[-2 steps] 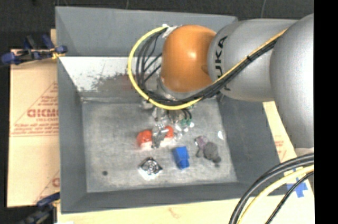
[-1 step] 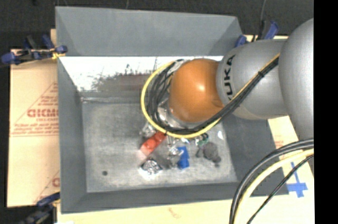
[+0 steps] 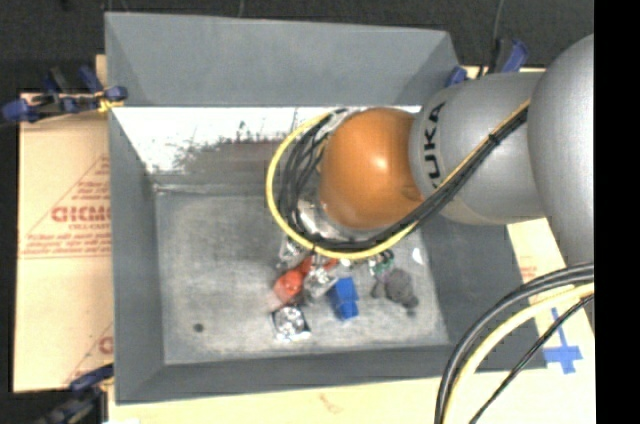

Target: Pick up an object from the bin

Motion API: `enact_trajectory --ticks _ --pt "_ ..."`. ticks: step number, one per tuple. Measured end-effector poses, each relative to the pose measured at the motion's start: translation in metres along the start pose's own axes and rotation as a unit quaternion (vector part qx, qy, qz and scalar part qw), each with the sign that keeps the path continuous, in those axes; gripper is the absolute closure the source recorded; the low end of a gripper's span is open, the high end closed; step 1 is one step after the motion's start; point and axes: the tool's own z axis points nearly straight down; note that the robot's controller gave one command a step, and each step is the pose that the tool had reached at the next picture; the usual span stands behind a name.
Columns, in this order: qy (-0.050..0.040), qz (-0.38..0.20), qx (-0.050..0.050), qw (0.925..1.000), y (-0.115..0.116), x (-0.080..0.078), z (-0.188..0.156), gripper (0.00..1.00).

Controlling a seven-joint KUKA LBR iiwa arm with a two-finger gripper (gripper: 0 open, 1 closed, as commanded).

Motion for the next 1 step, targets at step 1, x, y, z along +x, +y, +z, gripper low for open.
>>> enact_trajectory --ticks 1 --pt "0.0026 -0.133 0.000 0.9911 -0.0100 -0.0224 -0.1959 1.00"
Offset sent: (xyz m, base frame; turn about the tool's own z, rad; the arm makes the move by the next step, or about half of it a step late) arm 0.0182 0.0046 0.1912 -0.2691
